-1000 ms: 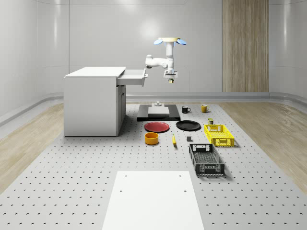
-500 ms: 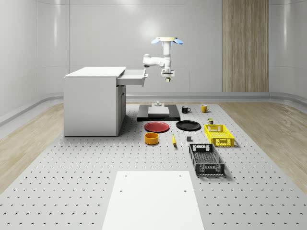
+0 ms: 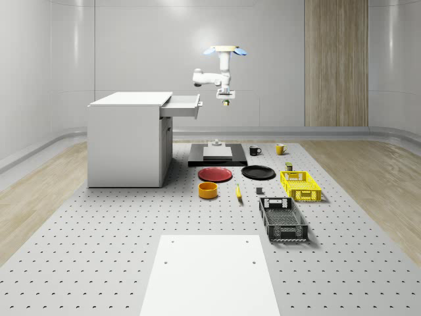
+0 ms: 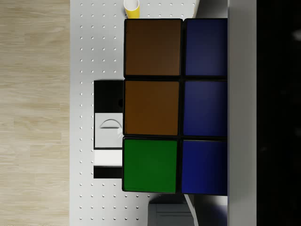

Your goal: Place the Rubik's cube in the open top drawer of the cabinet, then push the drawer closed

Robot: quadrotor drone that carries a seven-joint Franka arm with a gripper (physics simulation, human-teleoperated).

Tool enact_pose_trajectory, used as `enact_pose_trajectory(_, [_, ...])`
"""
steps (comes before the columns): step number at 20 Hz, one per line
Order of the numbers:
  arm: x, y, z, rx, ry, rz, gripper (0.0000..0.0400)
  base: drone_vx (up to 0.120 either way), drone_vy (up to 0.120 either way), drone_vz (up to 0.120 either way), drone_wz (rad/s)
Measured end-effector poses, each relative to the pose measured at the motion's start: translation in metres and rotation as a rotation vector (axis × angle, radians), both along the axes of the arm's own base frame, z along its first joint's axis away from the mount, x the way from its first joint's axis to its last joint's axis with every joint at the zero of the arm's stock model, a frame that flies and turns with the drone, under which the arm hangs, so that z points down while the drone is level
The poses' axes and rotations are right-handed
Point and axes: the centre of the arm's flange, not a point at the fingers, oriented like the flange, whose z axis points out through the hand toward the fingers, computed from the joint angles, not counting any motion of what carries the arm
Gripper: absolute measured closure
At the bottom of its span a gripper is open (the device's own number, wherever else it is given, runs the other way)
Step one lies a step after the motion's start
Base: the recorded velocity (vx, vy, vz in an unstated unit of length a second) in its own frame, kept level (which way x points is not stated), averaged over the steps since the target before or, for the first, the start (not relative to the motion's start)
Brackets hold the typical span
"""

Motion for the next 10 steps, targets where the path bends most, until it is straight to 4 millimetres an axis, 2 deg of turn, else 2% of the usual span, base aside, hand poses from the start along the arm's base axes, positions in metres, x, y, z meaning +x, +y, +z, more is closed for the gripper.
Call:
enact_pose_trajectory(9, [0.0,0.0,0.0,0.0,0.0,0.0,0.0078,-0.12,-0.12,0.12,0.0])
enact_pose_trajectory(10, [0.0,0.0,0.0,0.0,0.0,0.0,0.0078,-0.12,-0.04,0.12,0.0])
